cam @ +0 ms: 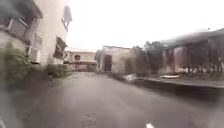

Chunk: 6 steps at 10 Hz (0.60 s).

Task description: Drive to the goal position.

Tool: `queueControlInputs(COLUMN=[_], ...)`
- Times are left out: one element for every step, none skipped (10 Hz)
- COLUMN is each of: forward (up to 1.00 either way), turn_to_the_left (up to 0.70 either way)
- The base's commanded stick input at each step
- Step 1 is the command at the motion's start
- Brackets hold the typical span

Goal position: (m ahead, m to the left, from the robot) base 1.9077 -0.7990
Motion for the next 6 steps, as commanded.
queueControlInputs(forward=[0.5, 0.5, 0.5, 0.5, 0.5, 0.5], turn_to_the_left=[0.08, 0.08, 0.08, 0.08, 0.08, 0.08])
